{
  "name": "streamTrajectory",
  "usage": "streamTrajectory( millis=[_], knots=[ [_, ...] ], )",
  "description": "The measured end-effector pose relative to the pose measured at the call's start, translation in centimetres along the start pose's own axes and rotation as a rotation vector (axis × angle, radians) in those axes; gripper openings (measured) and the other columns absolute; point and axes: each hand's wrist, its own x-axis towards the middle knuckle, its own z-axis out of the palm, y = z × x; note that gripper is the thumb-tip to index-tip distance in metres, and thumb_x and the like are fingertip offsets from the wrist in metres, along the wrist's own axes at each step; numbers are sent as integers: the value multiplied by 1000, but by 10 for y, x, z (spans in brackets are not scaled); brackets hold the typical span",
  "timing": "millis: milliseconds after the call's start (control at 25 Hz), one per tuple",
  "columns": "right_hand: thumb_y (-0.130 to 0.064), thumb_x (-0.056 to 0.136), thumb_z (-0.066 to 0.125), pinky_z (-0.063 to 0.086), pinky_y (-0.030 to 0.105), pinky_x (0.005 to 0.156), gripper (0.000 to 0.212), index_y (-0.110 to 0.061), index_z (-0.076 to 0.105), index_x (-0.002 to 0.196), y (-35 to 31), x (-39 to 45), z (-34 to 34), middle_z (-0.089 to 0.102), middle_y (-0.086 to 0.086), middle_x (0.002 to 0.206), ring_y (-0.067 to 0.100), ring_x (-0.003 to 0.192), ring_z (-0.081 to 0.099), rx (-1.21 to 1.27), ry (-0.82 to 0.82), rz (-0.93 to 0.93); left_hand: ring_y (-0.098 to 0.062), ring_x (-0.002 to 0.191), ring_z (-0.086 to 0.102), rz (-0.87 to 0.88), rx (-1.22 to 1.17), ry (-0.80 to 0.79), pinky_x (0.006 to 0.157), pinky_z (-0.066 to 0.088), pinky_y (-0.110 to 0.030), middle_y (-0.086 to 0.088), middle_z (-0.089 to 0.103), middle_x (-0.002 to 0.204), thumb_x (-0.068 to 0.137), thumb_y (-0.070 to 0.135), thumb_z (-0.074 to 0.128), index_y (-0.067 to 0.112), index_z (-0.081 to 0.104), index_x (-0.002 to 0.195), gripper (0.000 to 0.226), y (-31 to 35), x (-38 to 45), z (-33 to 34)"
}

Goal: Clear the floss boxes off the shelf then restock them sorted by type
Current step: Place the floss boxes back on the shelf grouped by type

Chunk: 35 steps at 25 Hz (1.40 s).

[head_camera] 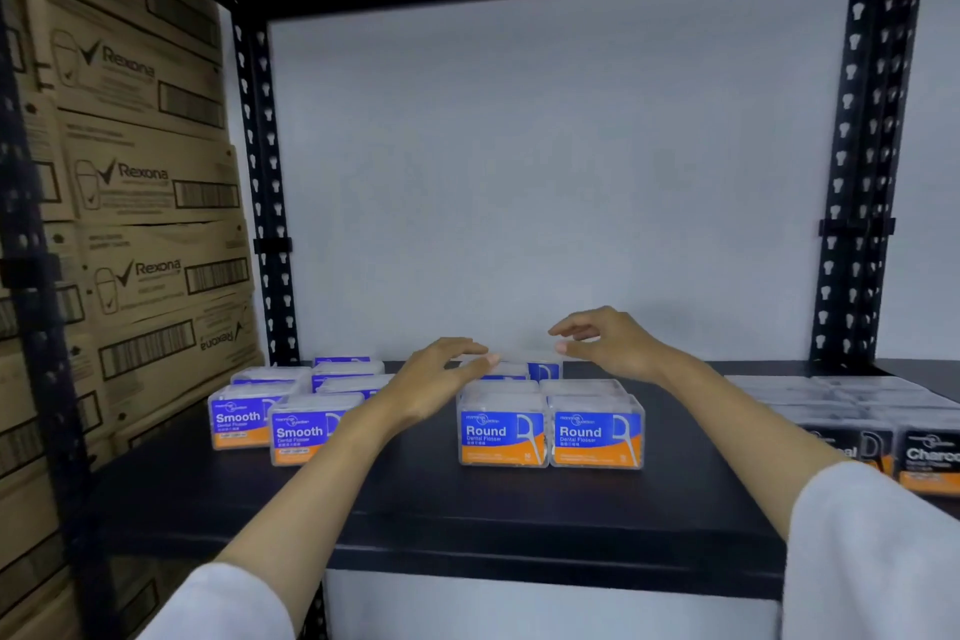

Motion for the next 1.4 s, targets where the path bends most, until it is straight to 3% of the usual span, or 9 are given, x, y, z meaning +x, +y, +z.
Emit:
streamTrajectory(
  millis=[160, 280, 720, 920, 1080, 1160, 1240, 1320, 1400],
  knots=[
    [-19, 88, 66, 41, 23, 94, 33, -20, 63, 121, 15, 27, 11, 58, 3, 130, 14, 116, 53, -68, -171, 56, -4, 117, 53, -38, 21, -137, 104, 40, -29, 14, 54, 134, 88, 57, 55, 32, 60, 124, 45, -9, 12, 4],
    [-17, 88, 65, 41, 23, 89, 27, -20, 66, 115, 22, 27, 8, 61, 2, 123, 10, 107, 52, -67, -181, 67, -3, 108, 55, -51, 3, -128, 88, 43, -20, 9, 54, 134, 89, 49, 57, 28, 55, 130, 46, -10, 12, 9],
    [-6, 90, 56, 43, 25, 95, 26, -27, 67, 99, 43, -16, -35, 62, -1, 118, 14, 115, 53, 17, -217, 104, 1, 97, 56, -47, 10, -131, 75, 45, -13, 7, 53, 134, 89, 48, 58, 28, 56, 128, 44, 6, -1, 17],
    [-23, 94, 57, 46, 31, 100, 18, -19, 68, 108, 37, -30, -29, 64, -7, 115, 11, 114, 55, 177, -208, 137, -8, 116, 52, -60, 5, -163, 86, 47, -20, 5, 41, 147, 87, 53, 57, 31, 48, 134, 53, 9, -6, 20],
    [-50, 85, 58, 41, 35, 106, 50, -23, 54, 127, 23, -44, -24, 57, -6, 129, 13, 121, 52, 106, -252, 150, -10, 142, 26, -6, 114, -225, 115, 30, -35, 11, 22, 157, 70, 72, 64, 36, 37, 143, 86, 7, -10, 20],
    [-55, 83, 55, 38, 35, 108, 66, -25, 39, 140, 12, -47, -21, 44, -4, 143, 14, 128, 46, 72, -295, 166, -9, 143, 23, 15, 183, -253, 116, 25, -32, 11, 21, 157, 58, 79, 65, 34, 33, 146, 104, 7, -10, 20],
    [-56, 85, 54, 38, 30, 105, 71, -27, 29, 145, 5, -50, -16, 35, -5, 149, 12, 128, 44, 22, -322, 150, -8, 136, 31, 39, 225, -249, 112, 30, -29, 9, 26, 155, 66, 67, 72, 31, 32, 147, 97, 6, -9, 21],
    [-59, 82, 56, 42, 25, 99, 74, -24, 34, 143, 2, -51, -10, 37, -6, 148, 7, 119, 47, -20, -305, 121, -4, 123, 38, 73, 243, -203, 105, 36, -24, 8, 34, 150, 74, 50, 76, 29, 35, 145, 84, 4, -9, 24],
    [-64, 74, 55, 45, 23, 95, 77, -22, 41, 137, 3, -52, -4, 41, -4, 142, 5, 117, 46, -49, -232, 89, -4, 120, 39, 88, 258, -162, 102, 37, -22, 8, 39, 145, 72, 50, 78, 28, 39, 143, 84, 2, -9, 26]
  ],
)
